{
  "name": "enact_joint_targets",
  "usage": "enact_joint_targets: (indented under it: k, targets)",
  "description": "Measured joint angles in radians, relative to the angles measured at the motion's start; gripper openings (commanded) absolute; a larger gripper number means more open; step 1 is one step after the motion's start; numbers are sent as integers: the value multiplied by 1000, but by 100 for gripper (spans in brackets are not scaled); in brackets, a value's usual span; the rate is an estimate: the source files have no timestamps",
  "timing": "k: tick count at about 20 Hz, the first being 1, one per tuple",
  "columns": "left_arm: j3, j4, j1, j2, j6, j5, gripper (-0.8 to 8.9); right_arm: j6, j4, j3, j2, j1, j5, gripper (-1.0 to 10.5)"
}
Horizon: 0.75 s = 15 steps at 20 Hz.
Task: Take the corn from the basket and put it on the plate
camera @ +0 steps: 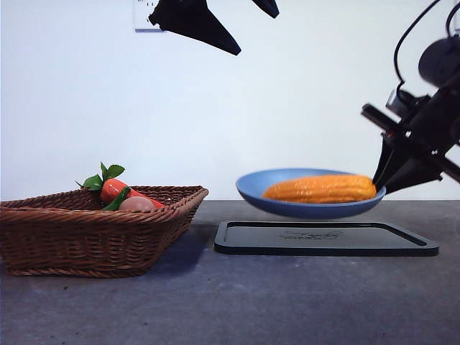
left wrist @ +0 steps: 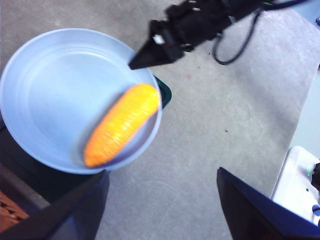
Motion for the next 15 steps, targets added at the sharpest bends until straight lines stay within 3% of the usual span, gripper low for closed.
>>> enact_joint_targets:
  k: [10, 15]
  targets:
    - [0, -4, 0, -2, 0, 0, 352, 17, -2, 22, 123, 0, 11, 6]
    - [0, -13, 0, -2, 0, 0, 352, 17, -6, 22, 123, 0, 10, 186]
